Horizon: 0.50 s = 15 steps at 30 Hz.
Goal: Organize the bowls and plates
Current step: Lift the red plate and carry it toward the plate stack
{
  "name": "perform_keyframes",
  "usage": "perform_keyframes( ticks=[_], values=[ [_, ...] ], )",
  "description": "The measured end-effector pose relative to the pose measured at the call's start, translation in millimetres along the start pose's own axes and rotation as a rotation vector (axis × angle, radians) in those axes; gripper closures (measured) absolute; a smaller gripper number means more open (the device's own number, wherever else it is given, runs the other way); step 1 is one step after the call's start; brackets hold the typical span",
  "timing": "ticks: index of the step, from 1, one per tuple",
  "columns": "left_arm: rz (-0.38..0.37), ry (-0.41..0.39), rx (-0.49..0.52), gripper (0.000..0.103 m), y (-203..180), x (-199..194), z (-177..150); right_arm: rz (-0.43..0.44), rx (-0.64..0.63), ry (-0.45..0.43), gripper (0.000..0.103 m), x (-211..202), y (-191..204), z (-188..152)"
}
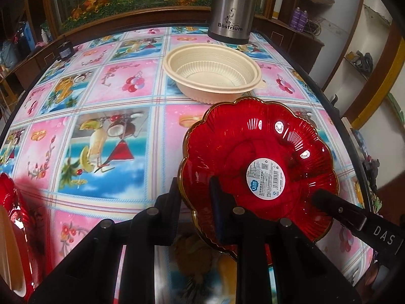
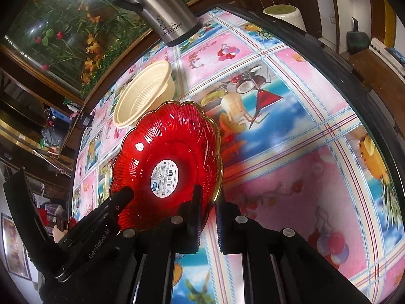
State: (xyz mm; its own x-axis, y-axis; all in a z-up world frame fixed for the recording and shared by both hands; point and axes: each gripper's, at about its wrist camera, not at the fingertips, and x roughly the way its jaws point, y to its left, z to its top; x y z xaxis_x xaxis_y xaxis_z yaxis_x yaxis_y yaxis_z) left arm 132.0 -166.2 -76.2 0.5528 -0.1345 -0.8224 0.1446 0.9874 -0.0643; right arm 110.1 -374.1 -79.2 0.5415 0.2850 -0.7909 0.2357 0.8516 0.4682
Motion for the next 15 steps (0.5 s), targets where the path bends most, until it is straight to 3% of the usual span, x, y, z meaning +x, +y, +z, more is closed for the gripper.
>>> perform_keyframes(
  ticks=[15],
  values=[
    [-0.001,-0.016,-0.033,0.084,29.4,-22.5,-18.5,0.007,-0.048,-0.002,0.093,-4.6,27.6,-21.7]
  ],
)
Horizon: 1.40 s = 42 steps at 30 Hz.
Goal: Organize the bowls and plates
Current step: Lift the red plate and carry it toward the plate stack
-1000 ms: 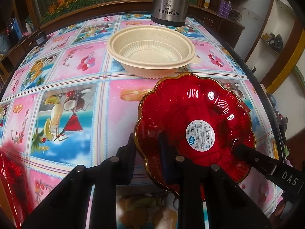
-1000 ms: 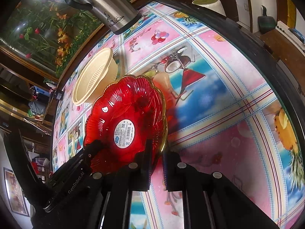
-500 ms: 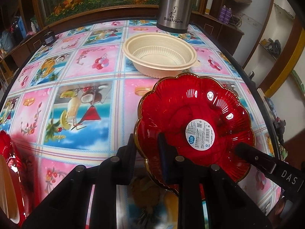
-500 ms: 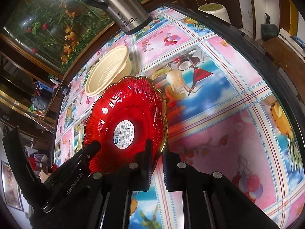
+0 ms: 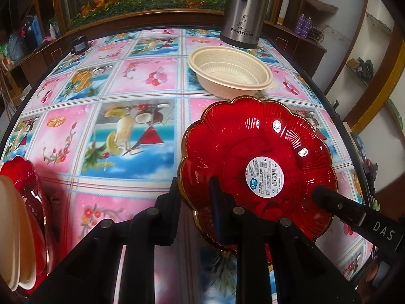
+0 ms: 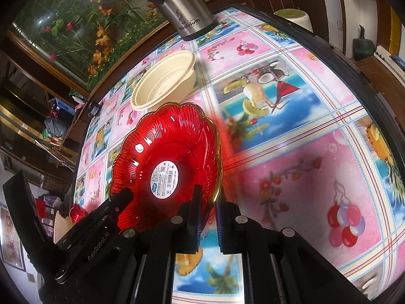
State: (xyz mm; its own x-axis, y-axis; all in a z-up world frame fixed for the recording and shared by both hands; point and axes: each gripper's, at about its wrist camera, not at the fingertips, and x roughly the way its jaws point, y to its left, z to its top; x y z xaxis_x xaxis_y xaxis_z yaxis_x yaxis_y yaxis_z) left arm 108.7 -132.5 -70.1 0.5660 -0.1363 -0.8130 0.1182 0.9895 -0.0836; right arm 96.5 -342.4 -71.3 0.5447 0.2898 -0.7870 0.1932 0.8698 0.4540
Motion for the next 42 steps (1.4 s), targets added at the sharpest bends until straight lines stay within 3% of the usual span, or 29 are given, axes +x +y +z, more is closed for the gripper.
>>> perform_keyframes(
  ticks=[20,42],
  values=[
    [-0.002,-0.024,-0.062,0.084,44.0,-25.6,-13.0,-0.021,-0.104,-0.014,0.093,-6.4,52.5,-21.0],
    [-0.009,-0.06,-0.073,0.084,50.6,-47.2,-19.0,-0.002,-0.132,-0.048,0.094,-22.9,63.2,-30.2]
  ],
)
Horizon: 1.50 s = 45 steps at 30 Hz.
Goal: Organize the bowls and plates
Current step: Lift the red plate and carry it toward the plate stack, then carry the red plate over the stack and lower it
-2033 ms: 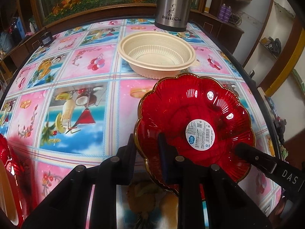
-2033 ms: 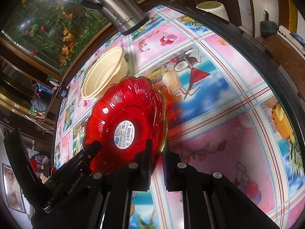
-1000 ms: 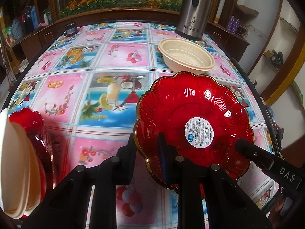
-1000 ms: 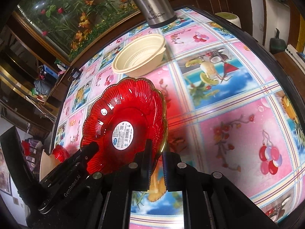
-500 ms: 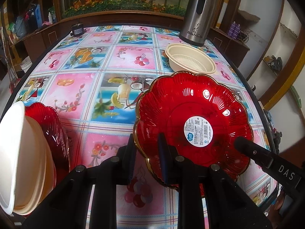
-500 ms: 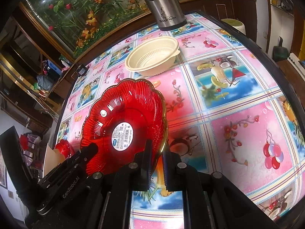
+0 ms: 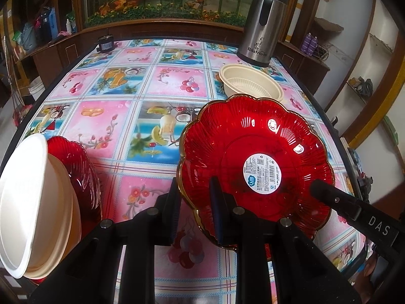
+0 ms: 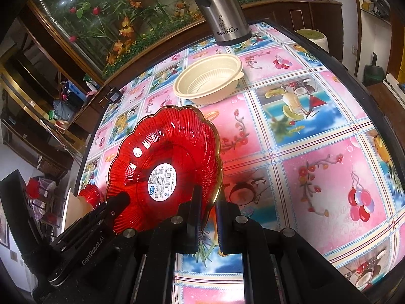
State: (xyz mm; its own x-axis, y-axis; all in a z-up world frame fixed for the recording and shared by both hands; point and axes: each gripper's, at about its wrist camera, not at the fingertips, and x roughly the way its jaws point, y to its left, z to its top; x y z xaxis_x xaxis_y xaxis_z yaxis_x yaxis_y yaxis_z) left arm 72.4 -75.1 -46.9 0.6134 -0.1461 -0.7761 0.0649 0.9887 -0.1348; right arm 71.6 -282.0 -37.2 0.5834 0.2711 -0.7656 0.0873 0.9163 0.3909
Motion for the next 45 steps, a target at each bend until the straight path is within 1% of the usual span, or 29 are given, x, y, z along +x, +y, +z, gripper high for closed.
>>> perform_keyframes(
  ticks=[27,45],
  values=[
    [0.009,-0.044,-0.033,0.084,16.1,-22.4,2.7,0.025,-0.05,-0.03,0.094,-8.4,21.9,1.9],
    [0.03,-0.089,-0.081,0.084,39.7,-46.3,8.9,0.068,-0.114,-0.052,0.094,-18.6,55.9,5.3]
  ],
)
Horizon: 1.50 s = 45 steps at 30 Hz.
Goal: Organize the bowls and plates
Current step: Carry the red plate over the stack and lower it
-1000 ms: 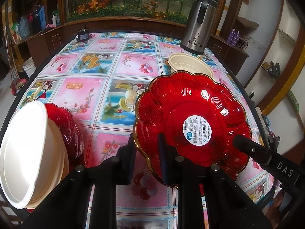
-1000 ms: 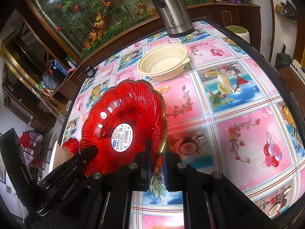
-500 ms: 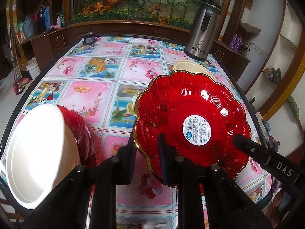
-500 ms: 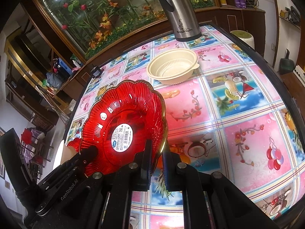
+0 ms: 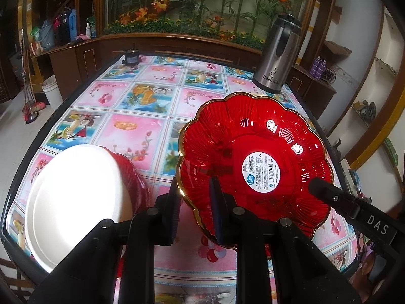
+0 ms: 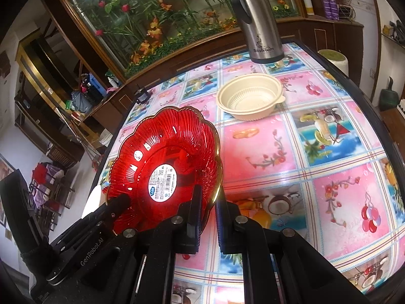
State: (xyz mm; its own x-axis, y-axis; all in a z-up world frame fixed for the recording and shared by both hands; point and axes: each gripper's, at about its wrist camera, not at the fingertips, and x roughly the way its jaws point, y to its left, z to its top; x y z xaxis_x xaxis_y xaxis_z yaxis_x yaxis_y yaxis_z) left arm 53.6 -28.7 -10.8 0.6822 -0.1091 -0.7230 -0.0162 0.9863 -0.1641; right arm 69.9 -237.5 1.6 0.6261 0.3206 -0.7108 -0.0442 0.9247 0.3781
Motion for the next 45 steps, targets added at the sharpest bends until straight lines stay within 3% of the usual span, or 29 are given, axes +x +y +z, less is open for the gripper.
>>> perform_keyframes(
  ticks=[26,45],
  values=[
    [0.042,-0.096,-0.095,0.084,56.8,-47.2,8.5,0.082,-0.128,-0.032,0.094,-10.9,72.3,2.1],
    [0.102,-0.129,-0.168,0.084,107.8,-67.7,7.3,0.15,-0.226,-0.005,0.093,3.1,131.7,-2.0]
  ],
)
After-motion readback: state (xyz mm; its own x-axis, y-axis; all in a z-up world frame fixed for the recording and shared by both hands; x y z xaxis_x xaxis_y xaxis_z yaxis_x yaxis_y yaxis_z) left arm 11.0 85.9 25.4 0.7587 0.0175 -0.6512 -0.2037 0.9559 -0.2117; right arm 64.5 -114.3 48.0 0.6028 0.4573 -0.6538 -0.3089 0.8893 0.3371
